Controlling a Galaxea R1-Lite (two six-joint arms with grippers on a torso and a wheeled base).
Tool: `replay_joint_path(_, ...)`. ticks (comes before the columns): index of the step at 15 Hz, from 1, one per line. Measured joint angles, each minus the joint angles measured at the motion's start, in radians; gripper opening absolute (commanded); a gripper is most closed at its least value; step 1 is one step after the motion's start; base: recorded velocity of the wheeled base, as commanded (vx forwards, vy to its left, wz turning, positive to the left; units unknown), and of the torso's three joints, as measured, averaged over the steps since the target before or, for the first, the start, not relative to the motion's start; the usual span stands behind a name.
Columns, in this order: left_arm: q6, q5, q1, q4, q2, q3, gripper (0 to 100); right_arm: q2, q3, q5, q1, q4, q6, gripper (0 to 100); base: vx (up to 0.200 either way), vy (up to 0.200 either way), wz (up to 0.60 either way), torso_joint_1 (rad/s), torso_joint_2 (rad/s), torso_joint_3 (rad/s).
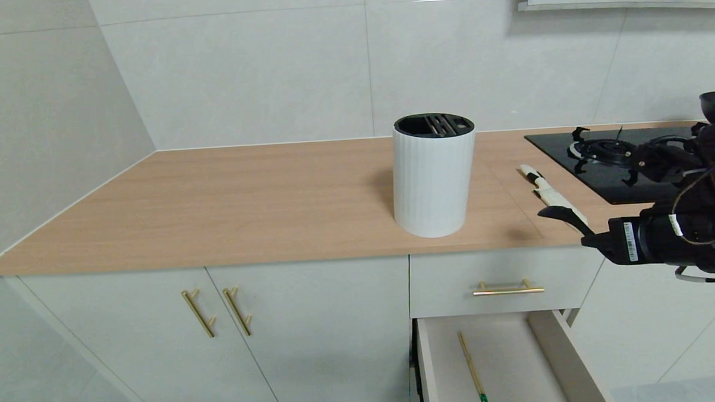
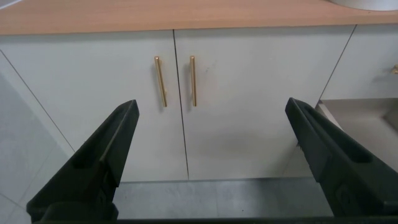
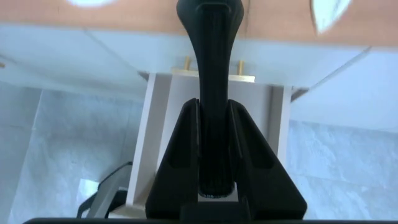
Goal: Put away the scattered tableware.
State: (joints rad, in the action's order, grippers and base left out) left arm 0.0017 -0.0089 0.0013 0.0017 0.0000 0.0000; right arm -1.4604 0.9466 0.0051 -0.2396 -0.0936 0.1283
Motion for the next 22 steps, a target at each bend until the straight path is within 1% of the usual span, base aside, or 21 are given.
replay_joint_path(3, 0.000, 0.000, 0.000, 0.000, 0.000, 0.000, 100, 0.037, -0.048, 0.000, -0.002, 0.029, -0.004, 0, 0.000, 0.000, 0.00, 0.000, 0.00, 0.000)
replay_joint_path(13, 0.000, 0.000, 0.000, 0.000, 0.000, 0.000, 100, 0.026, -0.093, -0.002, 0.001, 0.101, -0.006, 0, 0.000, 0.000, 0.00, -0.004, 0.01, 0.006)
replay_joint_path(18, 0.000, 0.000, 0.000, 0.000, 0.000, 0.000, 100, 0.016, -0.098, -0.002, 0.000, 0.101, -0.006, 0, 0.000, 0.000, 0.00, -0.163, 0.40, 0.235)
replay_joint_path(22, 0.000, 0.000, 0.000, 0.000, 0.000, 0.000, 100, 0.011, -0.107, -0.002, -0.001, 0.102, -0.031, 0, 0.000, 0.000, 0.00, -0.189, 0.48, 0.286)
